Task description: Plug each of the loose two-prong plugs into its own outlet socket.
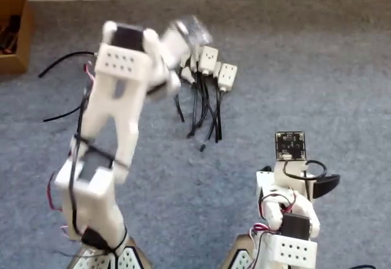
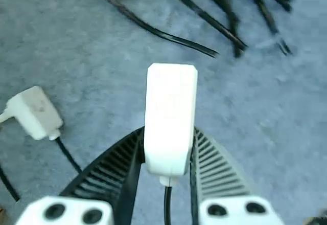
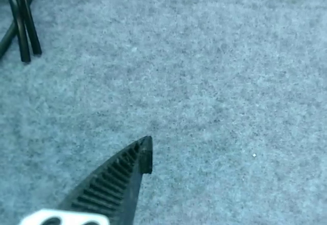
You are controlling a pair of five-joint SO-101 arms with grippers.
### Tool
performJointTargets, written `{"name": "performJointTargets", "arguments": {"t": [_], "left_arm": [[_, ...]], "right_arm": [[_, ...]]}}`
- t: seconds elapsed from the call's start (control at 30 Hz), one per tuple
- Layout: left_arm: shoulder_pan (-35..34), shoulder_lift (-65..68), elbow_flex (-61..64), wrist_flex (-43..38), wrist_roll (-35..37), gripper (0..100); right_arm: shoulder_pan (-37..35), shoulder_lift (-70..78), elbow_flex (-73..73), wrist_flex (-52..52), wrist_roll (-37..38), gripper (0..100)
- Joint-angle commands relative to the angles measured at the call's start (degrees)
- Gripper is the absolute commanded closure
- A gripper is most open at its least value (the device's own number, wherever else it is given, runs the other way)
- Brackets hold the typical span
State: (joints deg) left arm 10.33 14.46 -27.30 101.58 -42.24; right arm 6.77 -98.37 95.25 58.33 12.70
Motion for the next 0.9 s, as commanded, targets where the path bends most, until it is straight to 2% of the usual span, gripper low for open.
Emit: {"name": "performJointTargets", "arguments": {"t": [0.0,0.13,0.23,0.37,0.47,0.63,0.87], "left_arm": [[7.2,-18.2,27.1,0.2,-2.8,100],[9.3,-25.4,47.7,-14.3,-3.1,100],[9.5,-25.5,59.7,-24.6,-8.5,100],[9.2,-25.6,68.9,-35.5,-12.0,100],[9.5,-25.6,70.8,-36.4,-14.1,100],[9.5,-26.2,70.4,-30.0,-17.2,99],[4.0,-26.2,62.5,-25.5,-17.1,87]], "right_arm": [[-0.6,-1.0,4.8,-0.1,0.5,41.6],[-0.7,-1.0,4.8,-0.1,0.5,41.6],[-0.7,-1.0,4.8,-0.1,0.5,41.6],[-0.7,-1.0,4.9,-0.1,0.5,41.6],[-0.7,-1.0,4.9,-0.1,0.5,41.6],[-0.7,-1.0,4.9,-0.1,0.5,41.6],[-0.7,-1.0,4.9,-0.1,0.5,41.6]]}}
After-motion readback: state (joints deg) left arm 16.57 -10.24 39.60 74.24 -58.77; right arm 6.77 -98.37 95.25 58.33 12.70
